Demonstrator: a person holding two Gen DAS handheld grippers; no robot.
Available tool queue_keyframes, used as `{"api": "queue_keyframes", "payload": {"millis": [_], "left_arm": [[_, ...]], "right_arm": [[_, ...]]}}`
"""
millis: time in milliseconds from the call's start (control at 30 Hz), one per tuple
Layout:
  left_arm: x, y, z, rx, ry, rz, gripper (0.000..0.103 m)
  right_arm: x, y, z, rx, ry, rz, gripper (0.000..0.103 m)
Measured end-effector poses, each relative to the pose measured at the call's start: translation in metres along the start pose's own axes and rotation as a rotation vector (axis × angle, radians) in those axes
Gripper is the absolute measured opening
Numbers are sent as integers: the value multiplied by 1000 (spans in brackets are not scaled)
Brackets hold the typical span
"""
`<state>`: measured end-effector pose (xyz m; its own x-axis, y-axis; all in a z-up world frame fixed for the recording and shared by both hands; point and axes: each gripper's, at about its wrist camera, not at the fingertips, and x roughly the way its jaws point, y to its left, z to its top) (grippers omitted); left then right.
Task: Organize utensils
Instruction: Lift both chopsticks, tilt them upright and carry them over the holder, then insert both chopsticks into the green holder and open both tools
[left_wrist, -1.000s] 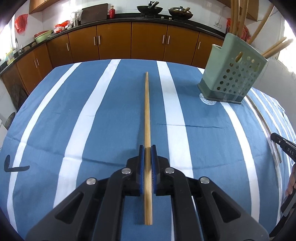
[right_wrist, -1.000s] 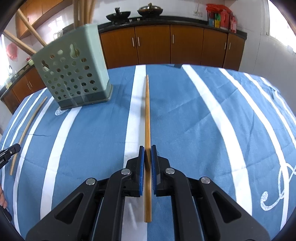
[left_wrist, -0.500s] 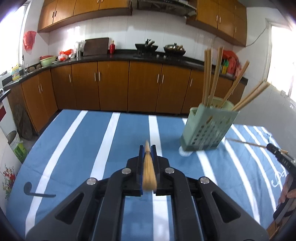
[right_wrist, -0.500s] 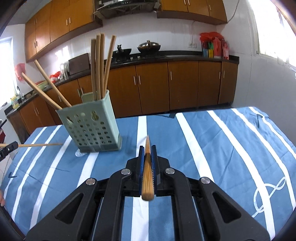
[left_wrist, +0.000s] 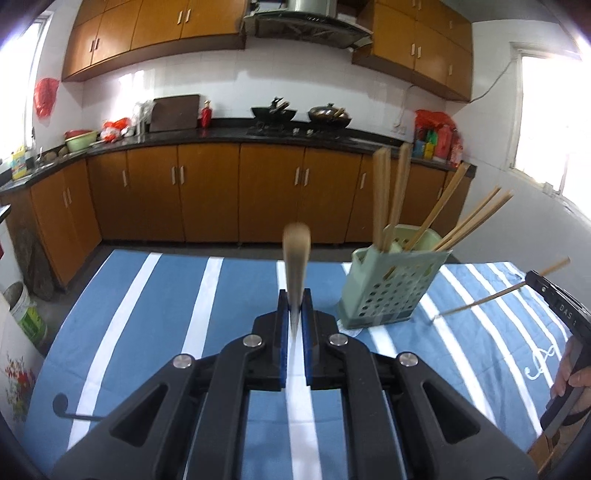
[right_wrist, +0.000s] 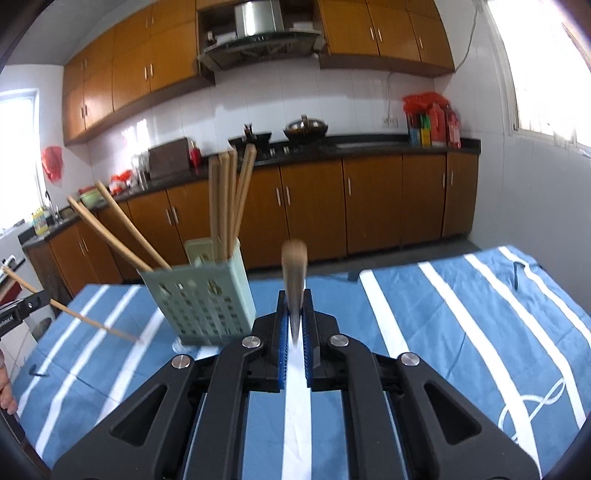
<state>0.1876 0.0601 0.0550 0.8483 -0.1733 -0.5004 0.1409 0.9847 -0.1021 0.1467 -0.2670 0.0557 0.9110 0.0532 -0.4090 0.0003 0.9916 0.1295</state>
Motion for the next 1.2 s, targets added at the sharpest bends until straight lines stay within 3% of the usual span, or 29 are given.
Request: {"api": "queue_keyframes", "payload": {"millis": [333,567,700,867,1100,1200], "left_arm": [[-29,-24,29,16,-81,-105,8],[-47,-55,55,-12,-177,-220,8],[-52,-75,73,-26,-256,-249,7],[-47,-99,96,-42,-332,-237,7],[-34,-112,119,-12,-426,-138,7],[-22,-114,121,8,-433,-106,7]], "right_arm": [[-30,15,28,5,-100,84,8],[-49,26,51,16,-190,158,8],[-55,33,65,10,-245,184,8],[-48,36,79,5,-291,199,8],[-36,41,97,8,-354,203,8],[-27,46,103,1,-367,205,8]]}}
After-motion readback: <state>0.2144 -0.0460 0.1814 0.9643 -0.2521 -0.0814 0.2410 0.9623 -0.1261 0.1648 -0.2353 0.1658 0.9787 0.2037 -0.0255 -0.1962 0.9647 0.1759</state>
